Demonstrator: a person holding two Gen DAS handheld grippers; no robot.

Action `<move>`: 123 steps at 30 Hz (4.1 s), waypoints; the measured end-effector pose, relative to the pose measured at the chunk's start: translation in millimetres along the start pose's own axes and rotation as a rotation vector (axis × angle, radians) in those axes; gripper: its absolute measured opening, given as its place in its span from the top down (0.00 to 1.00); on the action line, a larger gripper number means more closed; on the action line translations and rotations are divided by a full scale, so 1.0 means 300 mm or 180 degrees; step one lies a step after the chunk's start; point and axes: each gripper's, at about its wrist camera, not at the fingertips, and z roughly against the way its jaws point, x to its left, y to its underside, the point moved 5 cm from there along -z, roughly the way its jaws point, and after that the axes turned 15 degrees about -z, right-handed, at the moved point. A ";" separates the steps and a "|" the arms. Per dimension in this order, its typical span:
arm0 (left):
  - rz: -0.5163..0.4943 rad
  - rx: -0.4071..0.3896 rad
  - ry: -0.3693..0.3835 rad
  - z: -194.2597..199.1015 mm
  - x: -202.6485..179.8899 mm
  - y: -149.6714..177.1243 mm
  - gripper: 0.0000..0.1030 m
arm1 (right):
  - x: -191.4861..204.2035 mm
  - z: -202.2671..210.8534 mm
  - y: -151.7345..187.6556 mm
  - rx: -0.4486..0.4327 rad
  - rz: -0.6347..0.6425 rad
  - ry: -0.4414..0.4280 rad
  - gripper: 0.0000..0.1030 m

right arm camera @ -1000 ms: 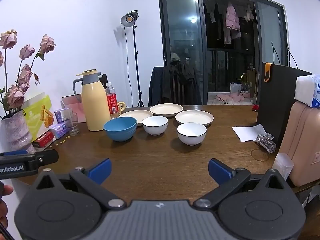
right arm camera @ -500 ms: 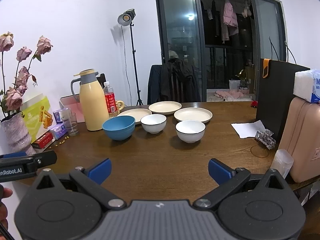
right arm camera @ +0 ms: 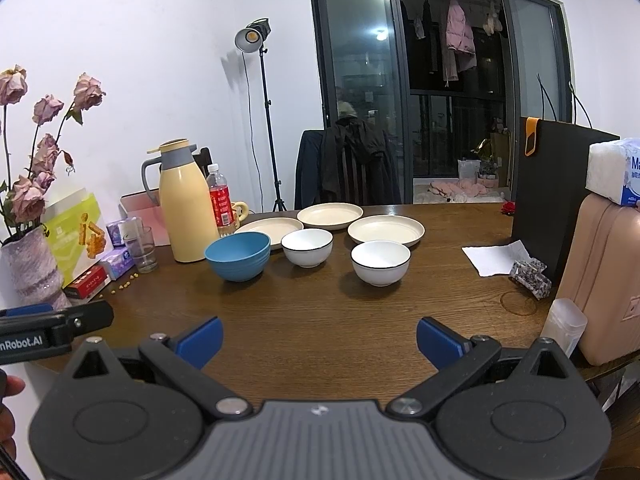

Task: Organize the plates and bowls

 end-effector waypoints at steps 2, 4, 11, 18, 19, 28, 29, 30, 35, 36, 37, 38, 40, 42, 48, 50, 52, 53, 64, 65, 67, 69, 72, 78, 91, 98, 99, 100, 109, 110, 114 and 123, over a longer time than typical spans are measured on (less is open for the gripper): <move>-0.0003 -0.0002 0.0002 0.001 -0.001 -0.001 0.00 | 0.000 0.000 0.000 -0.0001 0.0001 -0.0003 0.00; 0.0002 -0.0003 0.0003 0.000 -0.001 -0.001 0.00 | 0.001 0.001 -0.002 -0.0001 0.0003 -0.0001 0.00; -0.0005 -0.0005 0.0007 0.007 -0.008 0.001 0.00 | 0.000 0.001 0.000 -0.0003 0.0000 -0.0003 0.00; -0.0002 -0.0005 0.0008 0.008 -0.011 0.000 0.00 | -0.001 0.001 0.001 -0.0002 -0.0001 -0.0001 0.00; 0.0000 -0.0005 0.0009 0.008 -0.011 0.000 0.00 | -0.001 0.003 0.000 -0.0001 0.0000 0.0001 0.00; -0.0003 -0.0001 0.0000 0.007 -0.011 0.001 0.00 | -0.002 0.002 0.001 -0.0001 0.0000 -0.0002 0.00; -0.0001 0.0001 0.0002 0.007 -0.010 0.001 0.00 | -0.003 0.002 0.001 0.0001 0.0000 -0.0002 0.00; -0.0001 0.0002 0.0003 0.009 -0.014 0.002 0.00 | -0.003 0.003 0.001 0.0001 0.0000 -0.0003 0.00; 0.0000 0.0000 0.0007 0.011 -0.015 0.001 0.00 | -0.002 0.000 0.002 -0.0001 0.0001 -0.0002 0.00; 0.0000 0.0001 0.0006 0.011 -0.015 0.001 0.00 | -0.002 0.000 0.002 0.0000 0.0000 -0.0002 0.00; 0.0000 -0.0001 0.0010 0.012 -0.017 0.000 0.00 | -0.004 0.002 0.001 0.0001 -0.0002 -0.0001 0.00; -0.0004 -0.0004 0.0018 0.011 -0.017 0.002 0.00 | -0.002 0.000 0.002 0.0001 -0.0002 0.0000 0.00; -0.0004 -0.0001 0.0016 0.012 -0.020 0.001 0.00 | -0.002 -0.001 -0.001 0.0003 -0.0007 0.0008 0.00; -0.0005 -0.0006 0.0024 0.011 -0.020 0.002 0.00 | 0.008 0.004 0.008 0.0001 -0.0002 0.0013 0.00; -0.0010 0.0006 0.0017 0.010 -0.022 0.002 0.00 | 0.008 0.003 0.008 0.0001 -0.0005 0.0014 0.00; -0.0009 0.0005 0.0021 0.012 -0.025 0.002 0.00 | 0.008 0.003 0.008 0.0002 -0.0012 0.0016 0.00; -0.0014 0.0008 0.0015 0.012 -0.026 0.002 0.00 | 0.006 0.002 0.008 0.0003 -0.0018 0.0020 0.00; -0.0011 0.0008 0.0018 0.012 -0.024 0.002 0.00 | 0.005 0.001 0.007 0.0004 -0.0020 0.0022 0.00; -0.0011 -0.0004 0.0030 0.010 -0.032 -0.004 0.00 | -0.008 -0.010 -0.013 0.0003 -0.0024 0.0031 0.00; -0.0013 -0.0007 0.0033 0.006 -0.034 -0.010 0.00 | -0.008 -0.009 -0.011 0.0003 -0.0025 0.0028 0.00; -0.0015 -0.0010 0.0041 -0.003 -0.036 -0.020 0.00 | -0.008 -0.012 -0.015 -0.0001 -0.0027 0.0033 0.00; -0.0018 -0.0001 0.0043 -0.028 -0.032 -0.041 0.00 | -0.015 -0.037 -0.035 -0.0002 -0.0037 0.0043 0.00; -0.0015 0.0009 0.0049 -0.059 -0.017 -0.062 0.00 | -0.013 -0.057 -0.052 -0.0005 -0.0041 0.0057 0.00; -0.0009 0.0012 0.0065 -0.100 0.002 -0.086 0.00 | -0.001 -0.112 -0.085 0.0018 -0.0042 0.0061 0.00; -0.0011 0.0020 0.0135 -0.251 0.067 -0.153 0.00 | 0.047 -0.266 -0.143 0.0072 -0.0030 0.0059 0.00; -0.0039 0.0029 0.0165 -0.354 0.108 -0.188 0.00 | 0.067 -0.368 -0.174 0.0107 -0.0067 0.0099 0.00; -0.0040 0.0030 0.0169 -0.369 0.117 -0.193 0.00 | 0.071 -0.385 -0.179 0.0118 -0.0071 0.0106 0.00; -0.0040 0.0031 0.0174 -0.386 0.126 -0.199 0.00 | 0.074 -0.403 -0.186 0.0130 -0.0076 0.0115 0.00; -0.0136 0.0059 0.0273 -0.527 0.217 -0.235 0.00 | 0.116 -0.567 -0.216 0.0209 -0.0159 0.0263 0.00; -0.0149 0.0056 0.0288 -0.534 0.221 -0.238 0.00 | 0.123 -0.581 -0.217 0.0218 -0.0164 0.0289 0.00; -0.0181 0.0024 0.0325 -0.580 0.262 -0.253 0.00 | 0.152 -0.646 -0.226 0.0231 -0.0218 0.0354 0.00; -0.0051 0.0072 0.0252 -0.676 0.327 -0.286 0.00 | 0.175 -0.768 -0.281 0.0317 -0.0200 0.0406 0.00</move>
